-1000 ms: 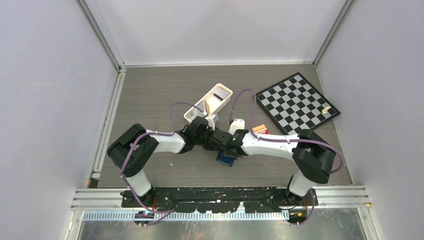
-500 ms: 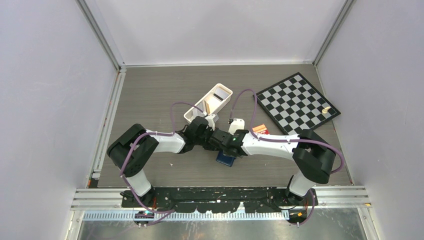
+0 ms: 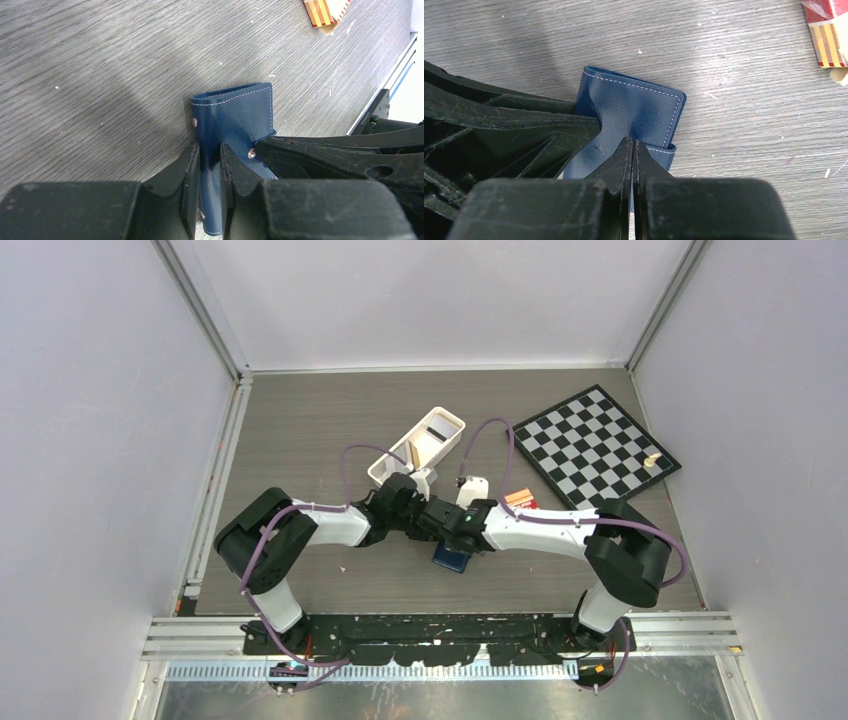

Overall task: Put the credit cards into the card holder
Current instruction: Close the card holder at the center of the board.

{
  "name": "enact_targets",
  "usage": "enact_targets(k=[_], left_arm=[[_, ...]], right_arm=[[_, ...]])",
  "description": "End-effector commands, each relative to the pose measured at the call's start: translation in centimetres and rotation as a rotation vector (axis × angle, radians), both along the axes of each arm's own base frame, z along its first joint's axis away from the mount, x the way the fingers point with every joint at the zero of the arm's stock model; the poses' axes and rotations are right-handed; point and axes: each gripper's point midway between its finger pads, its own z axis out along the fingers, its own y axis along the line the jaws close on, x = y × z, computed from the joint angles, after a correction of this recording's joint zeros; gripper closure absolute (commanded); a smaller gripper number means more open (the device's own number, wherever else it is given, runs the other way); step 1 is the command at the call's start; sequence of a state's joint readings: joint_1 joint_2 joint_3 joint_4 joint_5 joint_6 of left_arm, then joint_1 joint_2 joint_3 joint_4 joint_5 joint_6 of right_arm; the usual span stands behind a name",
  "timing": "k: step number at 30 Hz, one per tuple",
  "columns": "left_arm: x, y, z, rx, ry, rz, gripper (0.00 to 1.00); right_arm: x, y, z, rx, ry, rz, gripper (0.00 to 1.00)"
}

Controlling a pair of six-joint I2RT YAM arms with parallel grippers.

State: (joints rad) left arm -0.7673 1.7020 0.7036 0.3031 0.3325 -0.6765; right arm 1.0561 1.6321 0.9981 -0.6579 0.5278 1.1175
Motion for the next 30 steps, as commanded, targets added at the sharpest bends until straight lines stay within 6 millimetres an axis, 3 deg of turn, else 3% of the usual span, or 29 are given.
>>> enact_targets(k=[1,17,30], left_arm=[[-2.6,1.4,-2.9,0.087,0.090,-0.038,0.94],[-2.6,1.4,-2.9,0.088,0.089,-0.039,0.94],[-2.6,1.3,-2.9,0.087,0.091,-0.040,0.94]], right_arm=[[1.1,1.1,0.4,0.056,-0.045,-0.033,1.00],[0.8,1.9,0.3,0.089,-0.032,-0.023,1.00],[0.9,1.8,1.5,0.110,-0.065,-0.033,1.00]])
